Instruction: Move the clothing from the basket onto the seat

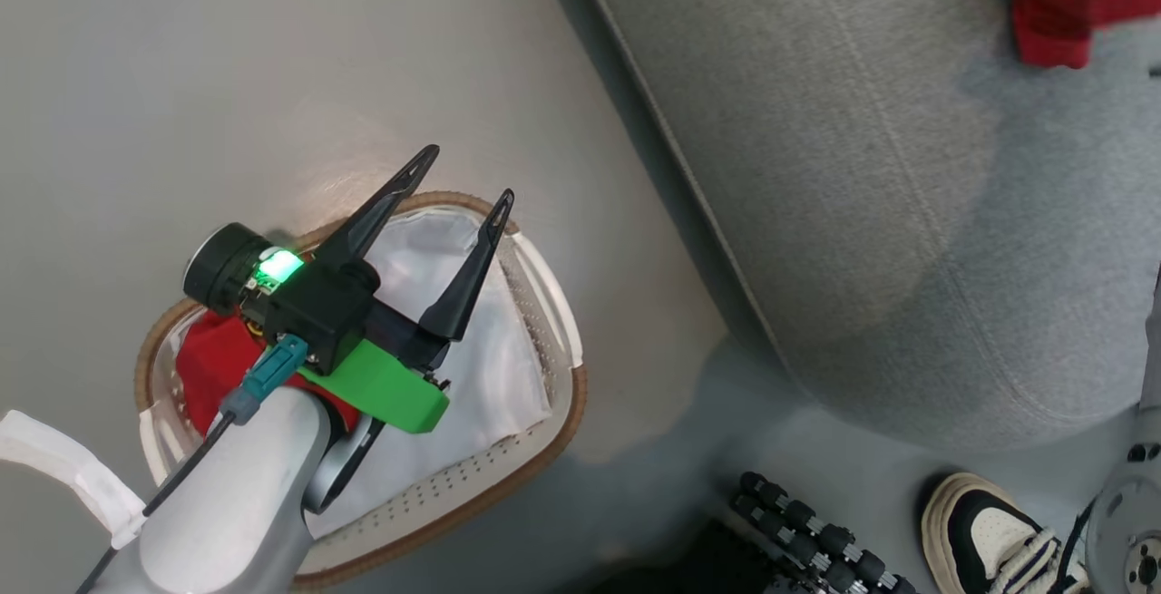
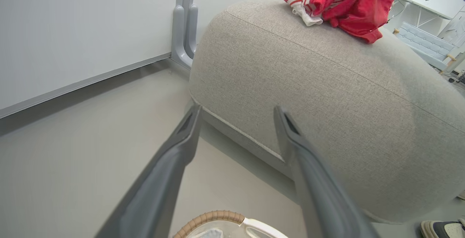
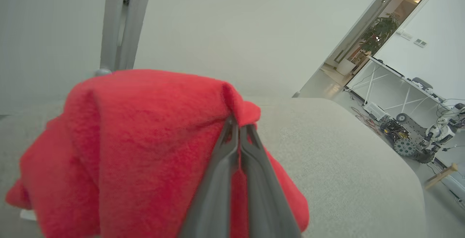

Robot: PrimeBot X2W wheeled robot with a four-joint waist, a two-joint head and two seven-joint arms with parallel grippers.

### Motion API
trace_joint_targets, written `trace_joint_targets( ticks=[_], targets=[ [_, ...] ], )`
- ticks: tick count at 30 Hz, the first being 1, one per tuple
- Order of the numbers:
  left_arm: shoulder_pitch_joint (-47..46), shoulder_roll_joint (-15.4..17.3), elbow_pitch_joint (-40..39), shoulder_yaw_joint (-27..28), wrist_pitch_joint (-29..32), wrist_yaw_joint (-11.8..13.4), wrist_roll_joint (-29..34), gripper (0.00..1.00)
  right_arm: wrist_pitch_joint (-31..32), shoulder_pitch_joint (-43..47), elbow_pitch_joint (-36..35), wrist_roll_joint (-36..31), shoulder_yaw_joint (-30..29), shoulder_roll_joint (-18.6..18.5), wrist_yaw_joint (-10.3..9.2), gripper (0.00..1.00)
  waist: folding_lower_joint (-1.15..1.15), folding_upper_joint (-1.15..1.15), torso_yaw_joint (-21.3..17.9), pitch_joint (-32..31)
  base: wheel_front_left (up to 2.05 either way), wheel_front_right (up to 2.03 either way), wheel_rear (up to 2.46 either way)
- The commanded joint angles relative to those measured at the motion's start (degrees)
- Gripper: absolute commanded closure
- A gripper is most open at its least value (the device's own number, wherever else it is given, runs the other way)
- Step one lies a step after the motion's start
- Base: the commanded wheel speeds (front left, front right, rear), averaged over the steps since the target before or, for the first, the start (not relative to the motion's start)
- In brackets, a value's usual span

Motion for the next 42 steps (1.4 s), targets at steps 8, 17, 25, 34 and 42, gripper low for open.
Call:
trace_joint_targets(
  ticks=[8,17,25,34,42],
  targets=[
    [1.5,-0.7,1.3,1.5,0.0,-0.2,-0.9,0.00,-0.1,7.2,3.1,-2.8,-11.3,0.8,-0.08,0.00,-0.01,0.00,1.9,-0.7,0.00,0.00,0.00],
    [3.9,-3.9,3.8,4.2,0.0,-0.2,-0.9,0.00,-0.1,16.4,1.1,-0.5,-14.9,1.9,-0.08,0.00,-0.01,0.00,2.8,-8.4,0.00,0.00,0.00],
    [8.7,-8.0,6.5,11.1,0.0,-0.2,0.4,0.00,-0.1,24.9,-5.5,3.1,-6.7,3.5,-0.08,0.00,-0.01,0.00,6.2,-16.3,0.00,0.00,0.00],
    [14.6,-12.1,8.7,20.7,0.1,-0.2,3.4,0.00,-0.1,30.3,-9.7,8.3,6.4,5.3,-0.08,0.00,-0.01,0.00,12.0,-23.1,0.00,0.00,0.00],
    [19.0,-14.8,10.3,28.2,0.1,-0.2,6.3,0.00,-0.1,33.3,-10.1,12.1,15.1,5.6,-0.07,0.00,-0.01,0.00,17.0,-27.4,0.00,0.00,0.00]
  ],
)
